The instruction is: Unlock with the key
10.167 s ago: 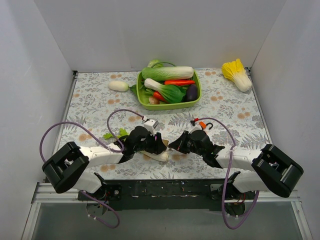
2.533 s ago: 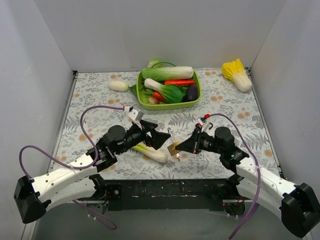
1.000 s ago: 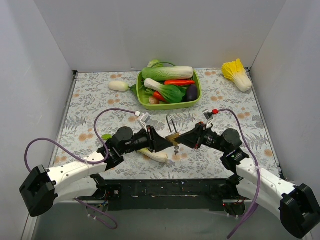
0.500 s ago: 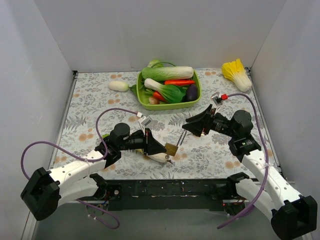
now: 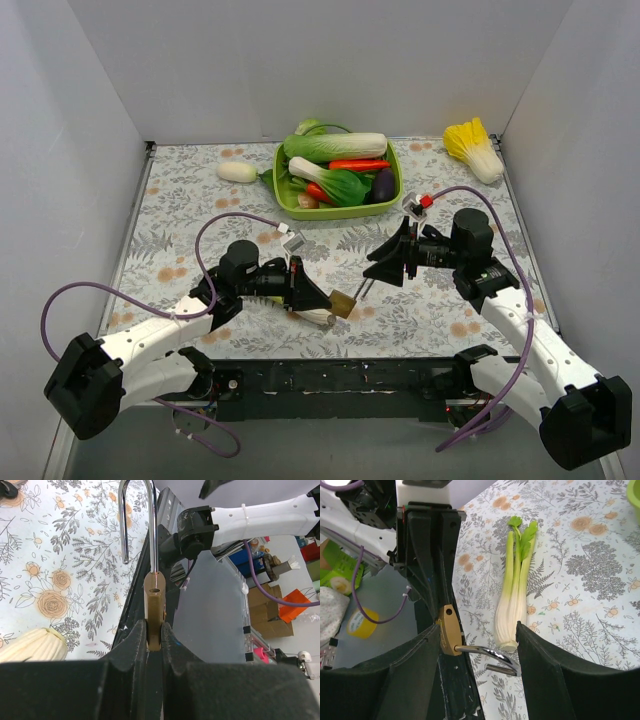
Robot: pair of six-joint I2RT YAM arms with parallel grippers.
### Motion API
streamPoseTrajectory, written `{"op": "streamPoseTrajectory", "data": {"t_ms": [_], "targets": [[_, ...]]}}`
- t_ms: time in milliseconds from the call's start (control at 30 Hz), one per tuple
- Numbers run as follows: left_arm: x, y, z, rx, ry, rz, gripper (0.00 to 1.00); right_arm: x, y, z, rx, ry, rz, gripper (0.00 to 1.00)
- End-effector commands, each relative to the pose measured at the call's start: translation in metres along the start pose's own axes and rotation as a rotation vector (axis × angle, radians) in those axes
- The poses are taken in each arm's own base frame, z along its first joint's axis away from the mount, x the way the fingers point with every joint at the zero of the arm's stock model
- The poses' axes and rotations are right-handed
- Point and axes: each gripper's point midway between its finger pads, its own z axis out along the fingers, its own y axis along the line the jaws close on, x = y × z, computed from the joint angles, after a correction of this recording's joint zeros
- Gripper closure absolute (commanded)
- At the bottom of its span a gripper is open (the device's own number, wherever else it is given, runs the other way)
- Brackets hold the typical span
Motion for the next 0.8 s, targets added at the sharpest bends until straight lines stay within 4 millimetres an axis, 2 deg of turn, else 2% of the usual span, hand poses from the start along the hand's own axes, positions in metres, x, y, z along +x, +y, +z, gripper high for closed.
{"op": "streamPoseTrajectory", "data": {"t_ms": [0,300,767], "targets": [[-0.032,-0.024,-0.004,0.069,-0.062,0.119,1.00,0.008,0.012,-0.003,-0.067,0.022,-0.027,0.31],[-0.034,-0.024,-0.006,0.079,-0.069,0.117,1.00,0.034,0.005,-0.005,-0.055,0.055,0.025,0.34],[-0.040,-0.017,-0.009,0.063,-0.090,0.116,1.00,0.045,-0.002,-0.006,-0.023,0.056,0.046,0.46]]}}
